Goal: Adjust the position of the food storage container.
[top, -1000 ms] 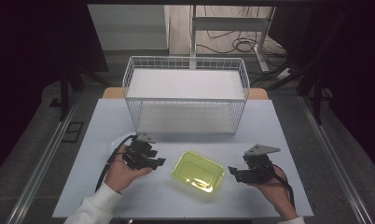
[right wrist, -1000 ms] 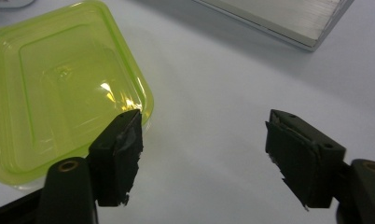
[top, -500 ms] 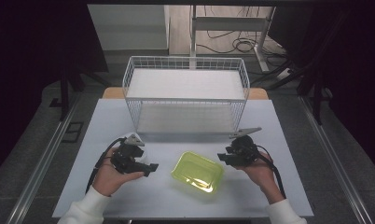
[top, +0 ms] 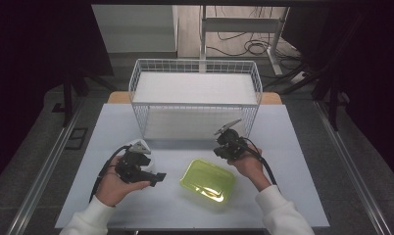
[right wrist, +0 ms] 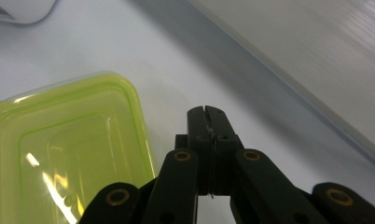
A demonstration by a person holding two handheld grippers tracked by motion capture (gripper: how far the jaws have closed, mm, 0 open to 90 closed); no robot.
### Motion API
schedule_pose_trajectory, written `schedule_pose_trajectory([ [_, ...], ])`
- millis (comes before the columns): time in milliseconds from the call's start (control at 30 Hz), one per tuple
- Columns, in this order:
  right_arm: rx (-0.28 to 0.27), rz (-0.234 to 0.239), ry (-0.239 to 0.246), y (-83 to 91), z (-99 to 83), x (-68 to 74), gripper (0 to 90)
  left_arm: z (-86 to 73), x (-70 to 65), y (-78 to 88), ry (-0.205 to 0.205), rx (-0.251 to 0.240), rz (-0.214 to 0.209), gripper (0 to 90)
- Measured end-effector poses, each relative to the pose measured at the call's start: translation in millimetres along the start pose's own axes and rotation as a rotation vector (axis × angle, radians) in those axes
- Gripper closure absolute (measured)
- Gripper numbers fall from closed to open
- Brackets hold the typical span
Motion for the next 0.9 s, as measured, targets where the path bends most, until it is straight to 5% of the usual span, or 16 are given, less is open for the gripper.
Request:
schedule_pose_trajectory([
  [300, 0.054, 0.029, 0.073, -24.7, 11.0, 18.0, 88.7, -1.3, 1.5, -1.7, 0.005, 0.008, -0.006, 20.5],
  [900, 0.039, 0.097, 0.219, -28.4, 25.7, 73.9, 88.7, -3.2, 5.1, -4.2, 0.011, 0.015, -0.001, 20.7],
])
Point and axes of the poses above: each handheld gripper's, and its own axes: y roughly backward along the jaws, z roughly out of its top, x roughly to its left, the point moved 5 cm from there along -y, roughly forward along the jaws, and after that the axes turned 13 degrees about -z, right-handed, at the moved point
